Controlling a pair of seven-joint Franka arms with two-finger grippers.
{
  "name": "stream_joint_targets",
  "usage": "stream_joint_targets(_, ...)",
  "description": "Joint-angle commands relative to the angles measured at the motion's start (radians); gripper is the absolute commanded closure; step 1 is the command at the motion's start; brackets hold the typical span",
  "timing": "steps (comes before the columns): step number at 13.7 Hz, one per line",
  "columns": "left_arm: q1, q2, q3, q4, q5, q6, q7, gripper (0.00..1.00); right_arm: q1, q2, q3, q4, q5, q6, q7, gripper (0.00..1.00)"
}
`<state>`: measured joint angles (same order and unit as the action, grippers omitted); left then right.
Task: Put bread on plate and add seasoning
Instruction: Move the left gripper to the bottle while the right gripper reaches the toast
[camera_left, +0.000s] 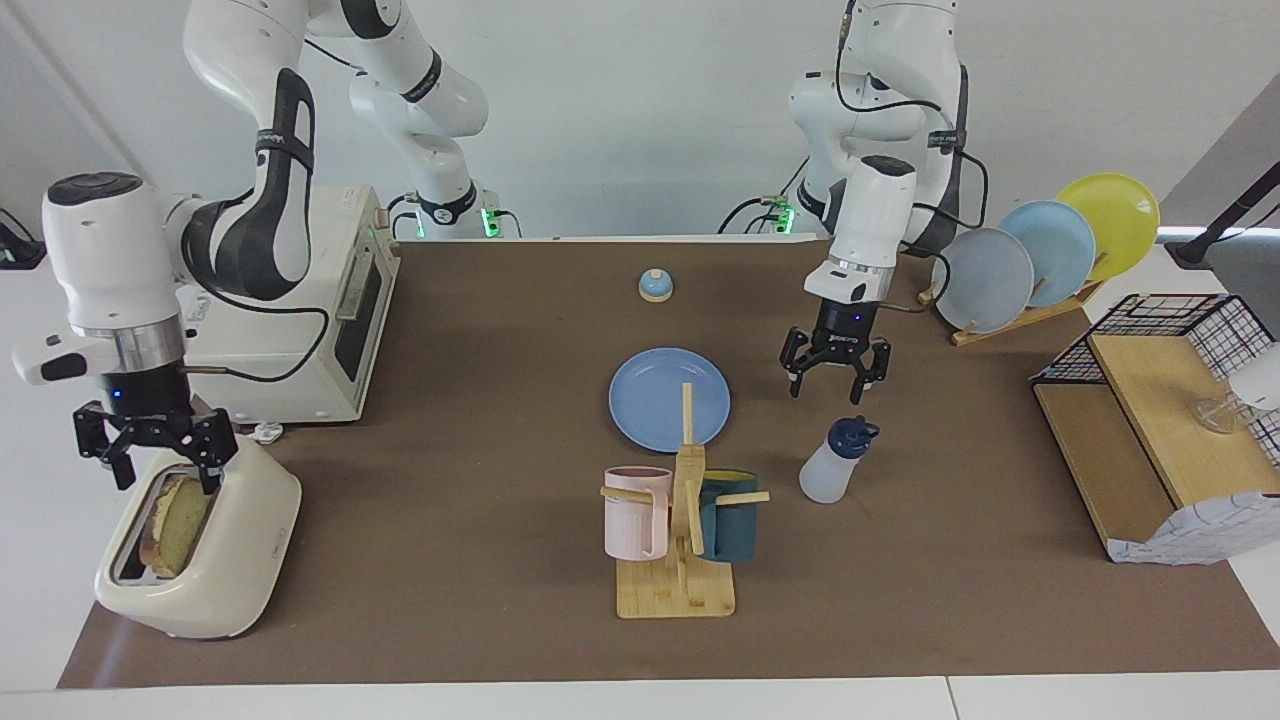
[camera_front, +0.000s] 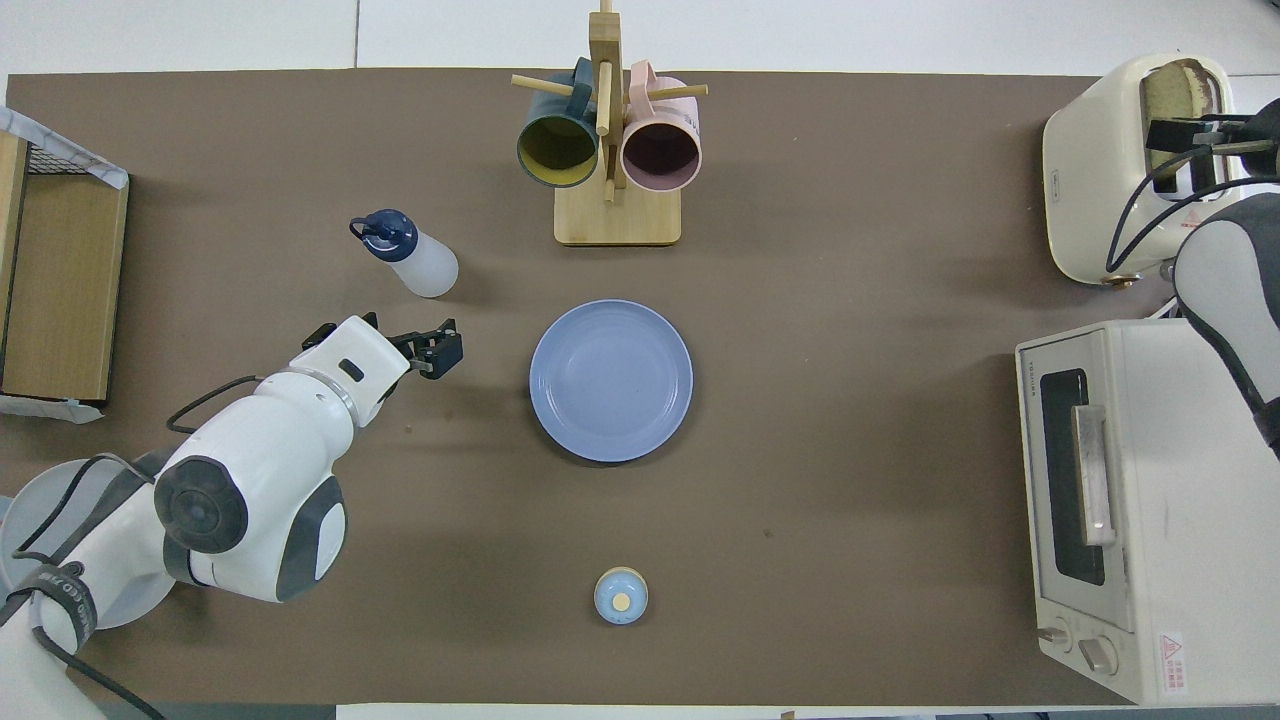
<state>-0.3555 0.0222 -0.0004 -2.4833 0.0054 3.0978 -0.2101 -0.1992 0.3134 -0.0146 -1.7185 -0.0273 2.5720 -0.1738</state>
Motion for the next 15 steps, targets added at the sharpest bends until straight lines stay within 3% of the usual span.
stream_joint_targets(1, -0.017, 0.035, 0.016, 0.000, -0.015, 0.065, -0.008, 0.00, -0.006, 0.021, 0.004, 0.022, -0.020, 0.017, -0.019, 0.26)
stream_joint_targets(3, -0.017, 0.053, 0.019, 0.004, -0.018, 0.067, -0.008, 0.00, -0.009, 0.024, 0.004, 0.033, -0.072, 0.014, -0.023, 0.33)
stream_joint_targets(5, -0.022, 0.096, 0.019, 0.011, -0.021, 0.123, -0.006, 0.00, -0.009, 0.024, 0.005, 0.034, -0.089, 0.010, -0.023, 0.48)
stream_joint_targets(6, -0.022, 0.114, 0.022, 0.014, -0.021, 0.139, -0.006, 0.00, -0.009, 0.024, 0.005, 0.034, -0.094, 0.007, -0.027, 0.80)
stream_joint_targets(7, -0.022, 0.122, 0.022, 0.035, -0.021, 0.137, -0.005, 0.00, -0.006, 0.024, 0.008, 0.036, -0.105, 0.007, -0.059, 1.00)
stream_joint_targets(11, -0.022, 0.160, 0.026, 0.075, -0.021, 0.137, -0.002, 0.00, -0.003, 0.015, 0.015, 0.068, -0.141, -0.065, -0.072, 1.00)
stream_joint_targets(13, -0.022, 0.165, 0.028, 0.092, -0.021, 0.136, -0.002, 0.00, 0.029, 0.013, 0.015, 0.188, -0.190, -0.258, -0.091, 1.00)
stream_joint_targets(15, -0.023, 0.174, 0.042, 0.101, -0.021, 0.130, 0.000, 0.00, 0.056, -0.002, 0.016, 0.244, -0.198, -0.415, -0.124, 1.00)
